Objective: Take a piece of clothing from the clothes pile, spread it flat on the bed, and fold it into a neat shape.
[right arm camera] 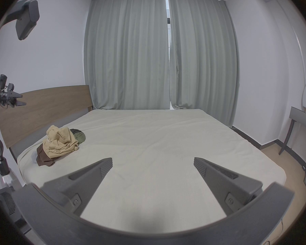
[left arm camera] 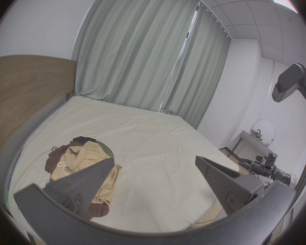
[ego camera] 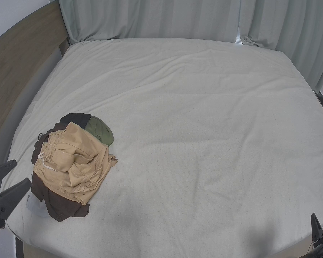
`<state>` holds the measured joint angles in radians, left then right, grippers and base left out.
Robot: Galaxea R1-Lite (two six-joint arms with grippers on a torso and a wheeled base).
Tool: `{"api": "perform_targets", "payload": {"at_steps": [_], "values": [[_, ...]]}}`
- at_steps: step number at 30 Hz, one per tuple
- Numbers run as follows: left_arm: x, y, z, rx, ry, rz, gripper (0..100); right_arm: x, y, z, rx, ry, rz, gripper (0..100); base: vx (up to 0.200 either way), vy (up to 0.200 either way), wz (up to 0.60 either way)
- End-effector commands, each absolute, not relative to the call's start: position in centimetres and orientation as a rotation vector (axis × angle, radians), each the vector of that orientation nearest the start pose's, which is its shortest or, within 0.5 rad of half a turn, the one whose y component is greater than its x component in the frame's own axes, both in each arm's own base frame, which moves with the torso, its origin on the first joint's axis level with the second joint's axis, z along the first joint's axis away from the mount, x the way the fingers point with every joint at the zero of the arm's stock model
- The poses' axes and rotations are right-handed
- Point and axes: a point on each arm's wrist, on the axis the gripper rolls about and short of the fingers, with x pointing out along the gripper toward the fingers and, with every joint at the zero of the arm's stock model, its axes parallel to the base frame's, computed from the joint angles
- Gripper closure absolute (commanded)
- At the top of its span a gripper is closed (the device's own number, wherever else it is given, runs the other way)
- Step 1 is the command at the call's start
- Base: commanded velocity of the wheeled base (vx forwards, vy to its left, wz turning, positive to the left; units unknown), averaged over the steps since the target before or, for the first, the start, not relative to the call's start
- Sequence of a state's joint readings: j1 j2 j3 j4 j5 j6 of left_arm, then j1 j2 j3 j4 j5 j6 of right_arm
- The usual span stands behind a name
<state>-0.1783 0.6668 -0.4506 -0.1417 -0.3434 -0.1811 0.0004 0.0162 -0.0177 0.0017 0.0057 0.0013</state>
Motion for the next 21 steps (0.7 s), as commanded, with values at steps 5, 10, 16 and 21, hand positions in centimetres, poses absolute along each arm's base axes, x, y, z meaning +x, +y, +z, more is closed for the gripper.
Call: {"api": "perform_targets", "payload": {"at_steps": [5,10,16,21], "values": [[7.4,-2.0,21.1,-0.199,0.224,-0.51,0,-2.3,0.0,7.5,0.002,0.002,0.006,0,0.0,0.0,0.0],[9.3,-1.4,21.3,-0.22,0.242,-0.513,0,-2.3,0.0,7.5,0.002,0.002,0.006,0,0.0,0.0,0.0],[12.5,1.0,21.1,-0.233,0.24,-0.511,0,-2.3,0.0,7.5,0.002,0.002,0.006,0,0.0,0.0,0.0],[13.4,1.8,20.9,-0.257,0.26,-0.547,0,-2.3,0.0,7.5,0.0,0.002,0.006,0,0.0,0.0,0.0]]}}
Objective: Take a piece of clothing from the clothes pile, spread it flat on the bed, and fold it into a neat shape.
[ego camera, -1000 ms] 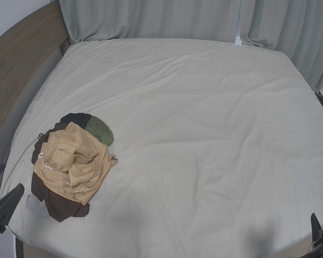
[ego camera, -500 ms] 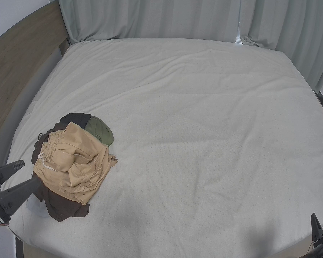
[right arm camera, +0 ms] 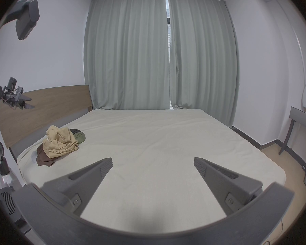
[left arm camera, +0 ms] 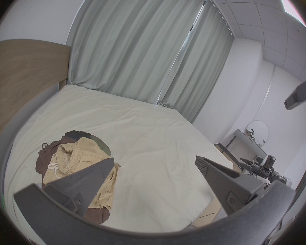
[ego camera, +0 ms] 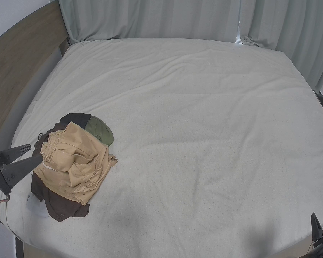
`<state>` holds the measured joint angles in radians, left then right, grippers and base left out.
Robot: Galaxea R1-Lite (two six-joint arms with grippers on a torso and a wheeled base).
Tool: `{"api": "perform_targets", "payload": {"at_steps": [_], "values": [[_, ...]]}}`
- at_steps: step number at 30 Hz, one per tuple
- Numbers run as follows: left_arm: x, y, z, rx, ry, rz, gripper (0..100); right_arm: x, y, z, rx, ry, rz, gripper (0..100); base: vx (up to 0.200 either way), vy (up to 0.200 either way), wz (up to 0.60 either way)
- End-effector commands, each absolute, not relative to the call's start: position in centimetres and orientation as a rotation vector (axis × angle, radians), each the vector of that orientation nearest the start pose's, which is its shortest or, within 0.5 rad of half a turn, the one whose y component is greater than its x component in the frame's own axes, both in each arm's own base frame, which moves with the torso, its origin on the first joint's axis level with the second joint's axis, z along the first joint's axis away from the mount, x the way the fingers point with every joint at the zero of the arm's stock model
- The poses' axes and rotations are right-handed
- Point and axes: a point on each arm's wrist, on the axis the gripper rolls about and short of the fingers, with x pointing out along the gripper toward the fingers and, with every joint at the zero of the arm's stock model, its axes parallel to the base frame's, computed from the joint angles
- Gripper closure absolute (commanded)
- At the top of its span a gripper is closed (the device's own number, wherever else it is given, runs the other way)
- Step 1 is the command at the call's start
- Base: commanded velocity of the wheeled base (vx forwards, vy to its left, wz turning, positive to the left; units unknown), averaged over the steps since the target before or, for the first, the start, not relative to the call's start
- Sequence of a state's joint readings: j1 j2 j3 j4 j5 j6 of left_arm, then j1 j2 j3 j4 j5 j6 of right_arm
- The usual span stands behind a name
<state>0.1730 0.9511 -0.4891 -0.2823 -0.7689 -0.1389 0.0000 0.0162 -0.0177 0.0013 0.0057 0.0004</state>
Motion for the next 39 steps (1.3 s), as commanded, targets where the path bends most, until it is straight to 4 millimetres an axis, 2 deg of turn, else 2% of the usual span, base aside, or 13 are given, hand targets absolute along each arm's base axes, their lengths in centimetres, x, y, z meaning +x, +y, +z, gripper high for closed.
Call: {"api": "perform_targets", "payload": {"at_steps": [1,14,19,31,39], "values": [[13.6,1.9,20.9,-0.262,0.265,-0.551,0,-2.3,0.0,7.5,0.0,0.002,0.006,0,0.0,0.0,0.0],[16.0,3.5,21.1,-0.302,0.29,-0.566,0,-2.3,0.0,7.5,0.0,0.002,0.006,0,0.0,0.0,0.0],[17.7,4.8,20.8,-0.32,0.313,-0.543,0,-2.3,0.0,7.5,0.0,0.002,0.006,0,0.0,0.0,0.0],[21.9,7.0,18.8,-0.303,0.322,-0.539,0,-2.3,0.0,7.5,0.0,0.002,0.006,0,0.0,0.0,0.0],[23.7,8.1,16.9,-0.315,0.352,-0.551,0,-2.3,0.0,7.5,0.0,0.002,0.006,0,0.0,0.0,0.0]]}}
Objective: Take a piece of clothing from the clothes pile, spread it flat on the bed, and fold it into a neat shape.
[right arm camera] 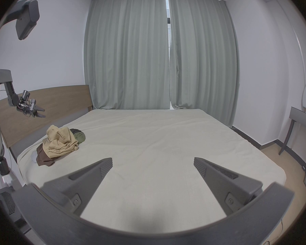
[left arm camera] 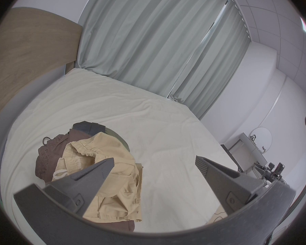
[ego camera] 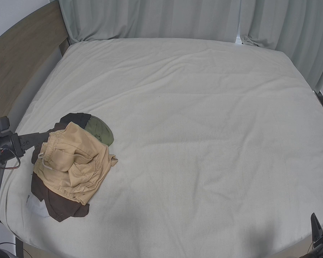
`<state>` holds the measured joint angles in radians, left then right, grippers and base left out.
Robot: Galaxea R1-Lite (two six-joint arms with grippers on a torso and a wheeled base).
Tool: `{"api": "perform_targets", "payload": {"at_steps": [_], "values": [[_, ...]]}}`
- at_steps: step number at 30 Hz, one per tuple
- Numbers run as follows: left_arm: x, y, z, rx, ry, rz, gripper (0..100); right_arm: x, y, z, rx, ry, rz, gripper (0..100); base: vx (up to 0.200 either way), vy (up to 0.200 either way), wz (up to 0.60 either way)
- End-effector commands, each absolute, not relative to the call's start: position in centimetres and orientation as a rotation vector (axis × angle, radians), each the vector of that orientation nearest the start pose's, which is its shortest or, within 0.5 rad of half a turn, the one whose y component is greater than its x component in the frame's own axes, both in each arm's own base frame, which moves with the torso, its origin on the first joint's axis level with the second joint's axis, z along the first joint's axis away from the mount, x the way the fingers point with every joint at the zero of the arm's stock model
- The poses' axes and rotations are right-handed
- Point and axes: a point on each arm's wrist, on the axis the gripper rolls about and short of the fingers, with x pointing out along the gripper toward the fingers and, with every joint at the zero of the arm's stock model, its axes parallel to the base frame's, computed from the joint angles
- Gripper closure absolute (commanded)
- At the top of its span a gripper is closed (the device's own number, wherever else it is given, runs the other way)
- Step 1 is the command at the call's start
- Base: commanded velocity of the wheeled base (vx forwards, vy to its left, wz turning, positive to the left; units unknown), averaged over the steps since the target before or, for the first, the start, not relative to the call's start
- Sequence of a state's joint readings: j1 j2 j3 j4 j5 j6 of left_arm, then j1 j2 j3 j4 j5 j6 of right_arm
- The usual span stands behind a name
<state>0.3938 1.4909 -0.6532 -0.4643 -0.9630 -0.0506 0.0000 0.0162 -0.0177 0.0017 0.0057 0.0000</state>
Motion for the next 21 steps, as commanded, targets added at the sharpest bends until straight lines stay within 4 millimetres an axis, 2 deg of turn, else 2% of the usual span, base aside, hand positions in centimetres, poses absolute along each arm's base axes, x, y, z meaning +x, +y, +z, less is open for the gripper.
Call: {"api": "perform_targets", "payload": {"at_steps": [1,13,21], "values": [[23.9,8.2,16.7,-0.313,0.356,-0.55,0,-2.3,0.0,7.5,0.0,0.002,0.006,0,0.0,0.0,0.0],[25.4,10.8,14.7,-0.295,0.378,-0.499,0,-2.3,0.0,7.5,0.0,0.002,0.006,0,0.0,0.0,0.0],[26.6,11.6,13.0,-0.301,0.397,-0.494,0,-2.3,0.0,7.5,0.0,0.002,0.006,0,0.0,0.0,0.0]]}}
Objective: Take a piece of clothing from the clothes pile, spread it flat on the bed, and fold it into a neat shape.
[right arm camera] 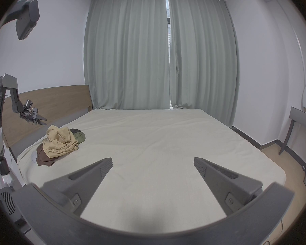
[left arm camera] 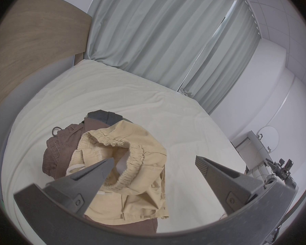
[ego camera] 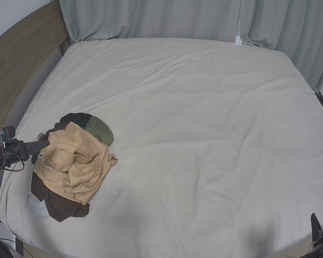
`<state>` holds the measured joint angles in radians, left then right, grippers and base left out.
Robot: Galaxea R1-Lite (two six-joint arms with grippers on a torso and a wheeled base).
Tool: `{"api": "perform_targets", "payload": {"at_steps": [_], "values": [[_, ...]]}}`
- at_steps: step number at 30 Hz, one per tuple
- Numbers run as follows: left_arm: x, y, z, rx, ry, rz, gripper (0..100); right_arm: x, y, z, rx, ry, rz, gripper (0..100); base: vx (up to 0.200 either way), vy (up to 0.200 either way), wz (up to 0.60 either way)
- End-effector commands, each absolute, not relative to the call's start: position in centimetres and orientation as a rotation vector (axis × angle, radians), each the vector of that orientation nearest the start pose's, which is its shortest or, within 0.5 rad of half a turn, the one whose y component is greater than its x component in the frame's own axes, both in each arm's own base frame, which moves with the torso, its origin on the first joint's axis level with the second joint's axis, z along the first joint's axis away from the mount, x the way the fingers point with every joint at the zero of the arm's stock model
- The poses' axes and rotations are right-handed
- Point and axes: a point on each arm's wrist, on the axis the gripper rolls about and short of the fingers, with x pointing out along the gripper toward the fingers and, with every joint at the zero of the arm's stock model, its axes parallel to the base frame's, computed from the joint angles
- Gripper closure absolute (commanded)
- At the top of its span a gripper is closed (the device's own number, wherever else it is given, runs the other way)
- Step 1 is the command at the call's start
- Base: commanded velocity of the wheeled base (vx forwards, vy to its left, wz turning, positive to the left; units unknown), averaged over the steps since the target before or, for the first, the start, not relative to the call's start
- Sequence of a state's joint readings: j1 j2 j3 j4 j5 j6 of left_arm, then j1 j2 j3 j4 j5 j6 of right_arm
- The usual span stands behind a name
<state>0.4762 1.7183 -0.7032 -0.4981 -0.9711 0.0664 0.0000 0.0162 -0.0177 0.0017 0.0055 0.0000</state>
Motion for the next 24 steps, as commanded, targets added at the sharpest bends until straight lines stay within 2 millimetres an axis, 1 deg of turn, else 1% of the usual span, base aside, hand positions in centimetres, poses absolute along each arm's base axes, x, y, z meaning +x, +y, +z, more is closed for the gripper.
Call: {"api": "perform_targets", "payload": {"at_steps": [1,10,19,24], "values": [[26.7,11.7,12.8,-0.301,0.397,-0.495,0,-2.3,0.0,7.5,0.0,0.002,0.006,0,0.0,0.0,0.0],[28.1,10.6,12.1,-0.294,0.408,-0.54,0,-2.3,0.0,7.5,0.0,0.002,0.006,0,0.0,0.0,0.0],[28.4,10.5,11.6,-0.291,0.408,-0.557,0,-2.3,0.0,7.5,0.0,0.002,0.006,0,0.0,0.0,0.0],[28.7,9.9,11.5,-0.285,0.407,-0.576,0,-2.3,0.0,7.5,0.0,0.002,0.006,0,0.0,0.0,0.0]]}}
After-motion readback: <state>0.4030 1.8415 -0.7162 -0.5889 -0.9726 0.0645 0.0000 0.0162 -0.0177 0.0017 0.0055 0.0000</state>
